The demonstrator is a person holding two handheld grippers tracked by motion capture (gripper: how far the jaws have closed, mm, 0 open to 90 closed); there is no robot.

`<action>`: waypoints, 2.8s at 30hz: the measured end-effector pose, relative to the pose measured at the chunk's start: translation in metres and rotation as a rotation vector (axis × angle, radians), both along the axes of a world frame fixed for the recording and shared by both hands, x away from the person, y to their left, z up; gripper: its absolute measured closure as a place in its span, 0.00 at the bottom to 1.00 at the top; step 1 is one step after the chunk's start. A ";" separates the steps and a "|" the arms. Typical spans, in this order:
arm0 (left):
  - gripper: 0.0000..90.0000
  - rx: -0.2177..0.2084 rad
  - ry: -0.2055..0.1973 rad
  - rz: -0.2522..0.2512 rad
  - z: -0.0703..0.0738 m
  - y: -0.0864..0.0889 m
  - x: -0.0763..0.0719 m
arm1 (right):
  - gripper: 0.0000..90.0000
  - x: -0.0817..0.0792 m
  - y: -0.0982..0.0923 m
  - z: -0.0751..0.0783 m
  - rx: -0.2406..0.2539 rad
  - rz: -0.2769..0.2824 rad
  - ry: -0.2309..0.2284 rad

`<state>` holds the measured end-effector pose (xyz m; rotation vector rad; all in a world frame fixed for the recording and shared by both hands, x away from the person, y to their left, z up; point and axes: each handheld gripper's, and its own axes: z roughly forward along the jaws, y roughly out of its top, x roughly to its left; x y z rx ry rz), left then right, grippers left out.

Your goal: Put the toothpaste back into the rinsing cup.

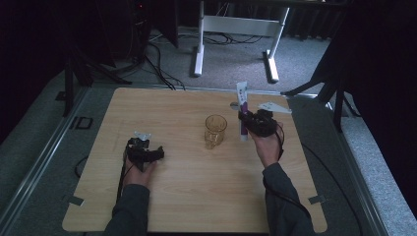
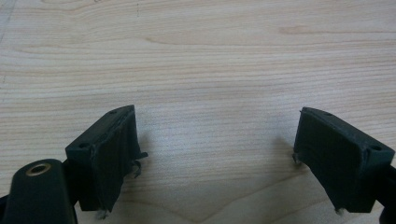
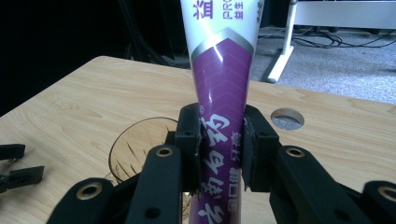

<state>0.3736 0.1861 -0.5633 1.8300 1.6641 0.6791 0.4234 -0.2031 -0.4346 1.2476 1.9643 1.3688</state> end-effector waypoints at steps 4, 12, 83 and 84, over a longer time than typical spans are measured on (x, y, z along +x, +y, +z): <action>0.15 -0.001 -0.001 0.000 0.000 0.000 0.000 | 0.80 0.001 0.001 0.001 -0.001 -0.001 -0.001; 0.15 0.000 0.000 0.000 0.000 0.000 0.000 | 0.80 0.003 0.005 0.001 -0.009 0.006 -0.002; 0.15 -0.001 -0.001 -0.002 0.000 0.000 0.000 | 0.79 0.020 0.038 0.016 -0.063 0.048 -0.040; 0.15 -0.001 -0.001 -0.002 0.000 0.000 0.000 | 0.79 0.020 0.038 0.017 -0.062 0.049 -0.041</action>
